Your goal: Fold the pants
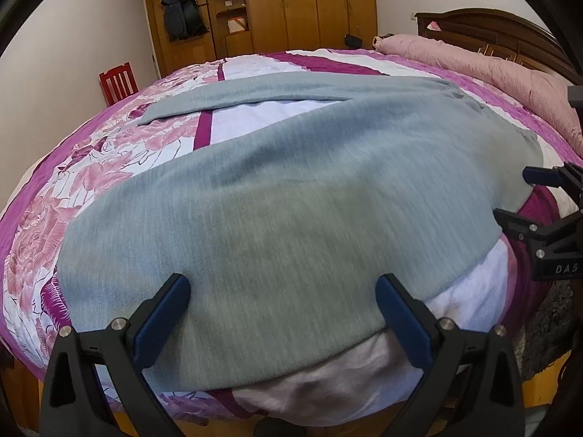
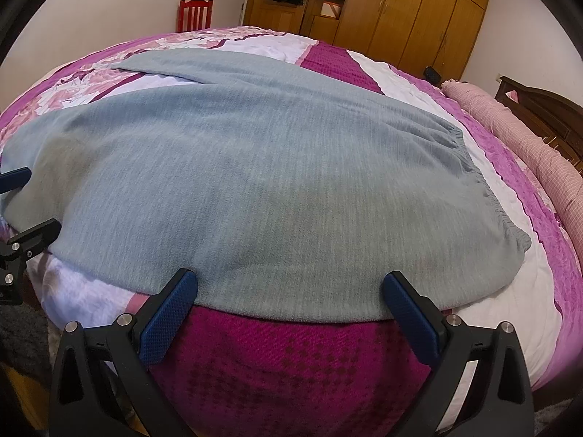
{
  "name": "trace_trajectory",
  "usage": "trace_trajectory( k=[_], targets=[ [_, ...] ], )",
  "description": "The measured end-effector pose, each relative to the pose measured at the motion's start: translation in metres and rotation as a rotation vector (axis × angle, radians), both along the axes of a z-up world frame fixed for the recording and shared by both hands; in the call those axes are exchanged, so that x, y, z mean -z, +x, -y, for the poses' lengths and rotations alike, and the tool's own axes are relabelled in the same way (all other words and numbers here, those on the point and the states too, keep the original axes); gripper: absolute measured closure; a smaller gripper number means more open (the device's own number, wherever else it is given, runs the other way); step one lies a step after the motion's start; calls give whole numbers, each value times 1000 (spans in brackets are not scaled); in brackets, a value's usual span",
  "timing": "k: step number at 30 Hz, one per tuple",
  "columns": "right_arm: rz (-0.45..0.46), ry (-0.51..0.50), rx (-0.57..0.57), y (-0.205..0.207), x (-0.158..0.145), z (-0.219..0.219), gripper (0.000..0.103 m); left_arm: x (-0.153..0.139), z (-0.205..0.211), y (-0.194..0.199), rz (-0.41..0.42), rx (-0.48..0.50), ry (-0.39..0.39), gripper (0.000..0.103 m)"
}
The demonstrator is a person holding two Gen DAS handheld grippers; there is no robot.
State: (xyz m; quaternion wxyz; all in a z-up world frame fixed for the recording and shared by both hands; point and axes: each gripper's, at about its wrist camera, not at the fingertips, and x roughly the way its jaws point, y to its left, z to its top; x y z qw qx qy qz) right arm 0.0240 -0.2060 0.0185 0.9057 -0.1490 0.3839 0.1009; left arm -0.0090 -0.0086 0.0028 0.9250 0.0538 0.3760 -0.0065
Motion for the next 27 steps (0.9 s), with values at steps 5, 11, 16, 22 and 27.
trace_trajectory(
  k=[5, 11, 16, 22, 27],
  targets=[
    [1, 1, -1, 1, 0, 0, 0, 0, 1, 0, 2, 0, 1, 0],
    [1, 0, -1, 0, 0, 0, 0, 0, 1, 0, 3, 0, 1, 0],
    [2, -1, -2, 0, 0, 0, 0, 1, 2, -1, 7, 1, 1, 0],
    [2, 0, 0, -1, 1, -1, 0, 1, 2, -1, 9, 1, 2, 0],
    [3, -1, 0, 0, 1, 0, 0, 1, 1, -2, 9, 2, 3, 0]
  ],
)
